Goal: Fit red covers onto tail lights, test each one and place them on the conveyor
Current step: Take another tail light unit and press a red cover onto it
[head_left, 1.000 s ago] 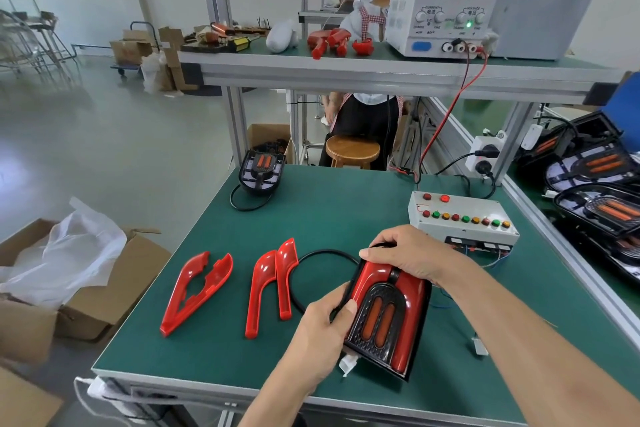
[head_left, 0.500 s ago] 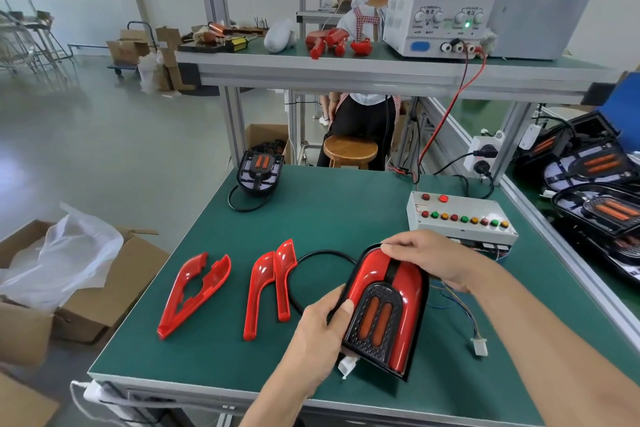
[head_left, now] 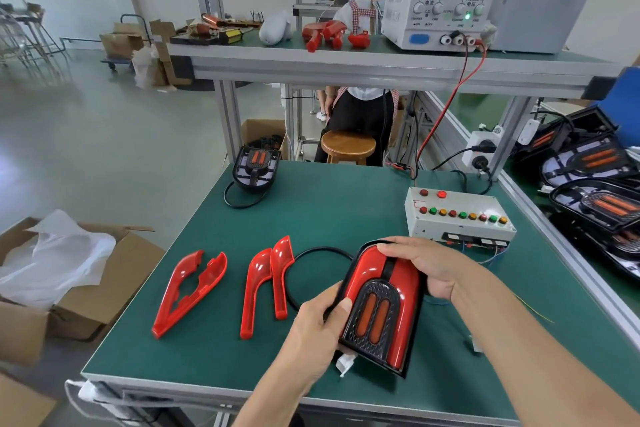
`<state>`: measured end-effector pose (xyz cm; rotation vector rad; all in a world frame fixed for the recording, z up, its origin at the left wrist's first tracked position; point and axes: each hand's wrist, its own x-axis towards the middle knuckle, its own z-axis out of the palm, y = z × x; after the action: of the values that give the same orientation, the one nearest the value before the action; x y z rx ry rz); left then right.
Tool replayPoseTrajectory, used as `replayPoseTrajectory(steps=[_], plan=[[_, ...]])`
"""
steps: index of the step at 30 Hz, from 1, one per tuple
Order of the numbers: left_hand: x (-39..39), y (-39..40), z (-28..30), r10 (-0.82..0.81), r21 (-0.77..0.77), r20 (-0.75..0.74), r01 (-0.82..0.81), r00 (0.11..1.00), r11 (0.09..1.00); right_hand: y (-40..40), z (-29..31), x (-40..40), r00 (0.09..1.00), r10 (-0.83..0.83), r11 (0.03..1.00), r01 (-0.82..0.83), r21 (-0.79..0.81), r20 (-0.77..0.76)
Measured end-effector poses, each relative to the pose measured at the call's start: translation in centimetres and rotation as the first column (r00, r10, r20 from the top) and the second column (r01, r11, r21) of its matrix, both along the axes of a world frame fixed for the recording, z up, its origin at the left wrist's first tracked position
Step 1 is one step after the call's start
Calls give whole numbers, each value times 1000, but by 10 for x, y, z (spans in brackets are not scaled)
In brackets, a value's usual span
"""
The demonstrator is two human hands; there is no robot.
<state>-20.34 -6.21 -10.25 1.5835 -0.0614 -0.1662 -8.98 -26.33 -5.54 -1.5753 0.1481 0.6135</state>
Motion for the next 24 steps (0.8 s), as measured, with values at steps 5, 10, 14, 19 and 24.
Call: replayPoseTrajectory(steps=[5, 10, 14, 19, 24], plan=[[0, 1, 0, -9, 5, -7, 9, 1000, 1000, -1, 4, 3, 999, 17, 1000, -16, 26, -46], [0, 1, 1, -9, 3, -21, 9, 1000, 1000, 0, 4, 2, 998, -3, 998, 6, 61, -60], [1, 0, 1, -10, 12, -24, 10, 1000, 1000, -2, 2, -1, 996, -35, 995, 42, 85, -81], [2, 0, -2, -2, 13, -27, 3, 1000, 1000, -1, 2, -2, 992, -69, 991, 80, 103, -106], [3, -1, -2, -14, 16, -28, 14, 1000, 1000, -4, 4, 2, 987, -70, 993, 83, 89, -147]])
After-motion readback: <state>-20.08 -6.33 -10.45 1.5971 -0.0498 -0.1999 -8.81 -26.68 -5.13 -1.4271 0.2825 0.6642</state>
